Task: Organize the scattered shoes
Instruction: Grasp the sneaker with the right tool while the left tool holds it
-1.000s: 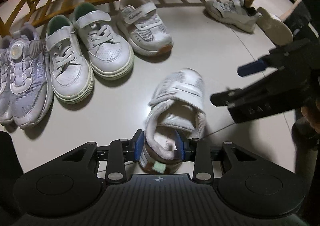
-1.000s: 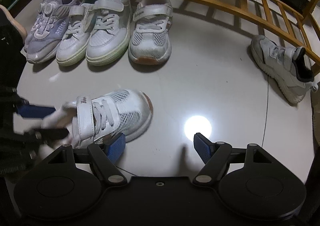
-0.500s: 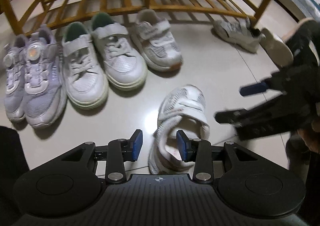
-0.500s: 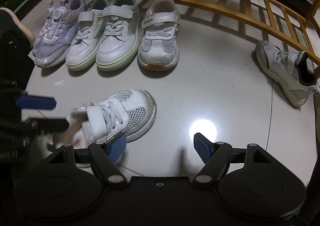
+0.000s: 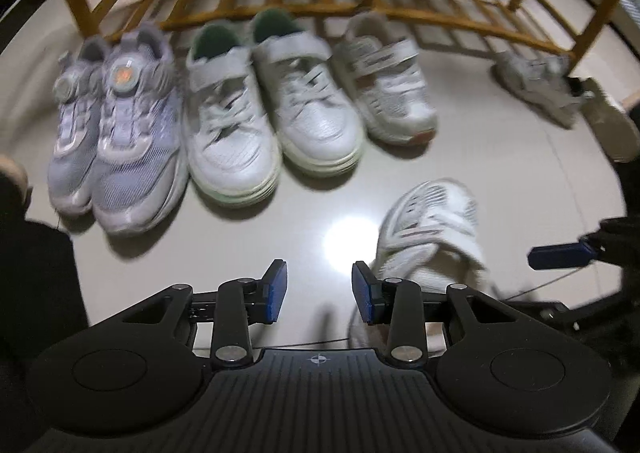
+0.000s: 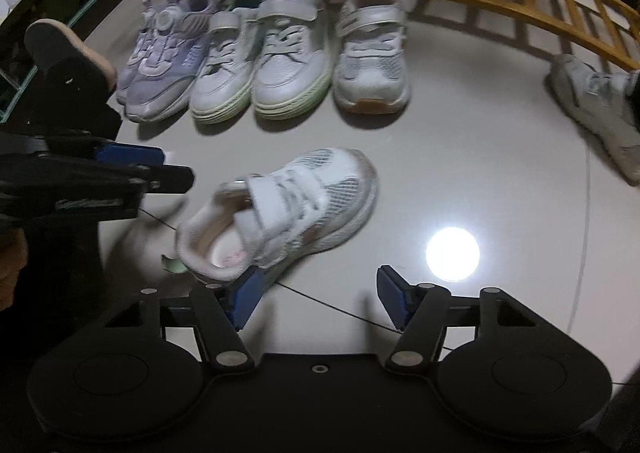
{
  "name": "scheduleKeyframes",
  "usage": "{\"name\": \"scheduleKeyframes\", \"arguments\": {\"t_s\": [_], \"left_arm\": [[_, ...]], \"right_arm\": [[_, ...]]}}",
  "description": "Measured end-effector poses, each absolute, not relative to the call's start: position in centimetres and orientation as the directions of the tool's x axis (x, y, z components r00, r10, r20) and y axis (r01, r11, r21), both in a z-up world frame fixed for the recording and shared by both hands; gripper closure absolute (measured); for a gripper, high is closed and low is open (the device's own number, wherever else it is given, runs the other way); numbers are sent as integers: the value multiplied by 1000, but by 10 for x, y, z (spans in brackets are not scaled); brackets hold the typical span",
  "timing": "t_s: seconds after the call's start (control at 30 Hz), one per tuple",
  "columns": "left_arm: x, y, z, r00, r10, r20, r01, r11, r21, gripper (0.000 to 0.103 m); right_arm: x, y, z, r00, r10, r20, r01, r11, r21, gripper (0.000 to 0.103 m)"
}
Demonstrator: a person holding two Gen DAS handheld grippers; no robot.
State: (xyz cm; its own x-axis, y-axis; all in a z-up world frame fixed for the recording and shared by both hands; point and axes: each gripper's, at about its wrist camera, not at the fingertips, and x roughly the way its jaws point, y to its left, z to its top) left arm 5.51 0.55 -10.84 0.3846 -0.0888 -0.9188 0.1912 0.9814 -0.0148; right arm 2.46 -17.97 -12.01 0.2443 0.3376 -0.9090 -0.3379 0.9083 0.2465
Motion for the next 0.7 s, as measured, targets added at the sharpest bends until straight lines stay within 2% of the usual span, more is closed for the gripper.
{"name": "scheduleKeyframes", "arguments": {"t_s": [0.23,0.57,0.7], "left_arm": [[55,11,-125,348,-64,-935,172,985,-3,67],[39,-13,-132,321,-95,-942,267,964,-6,69],[33,-19,-133,300,-139,-944,294,955,-47,69]], "right_arm": [[28,-170,-125,245,345,-906,-317,912,262,39],[33,-167,-129,237,331,-913,-315,916,250,39],[32,-169,-132,239,310,-920,-321,920,227,39]]}}
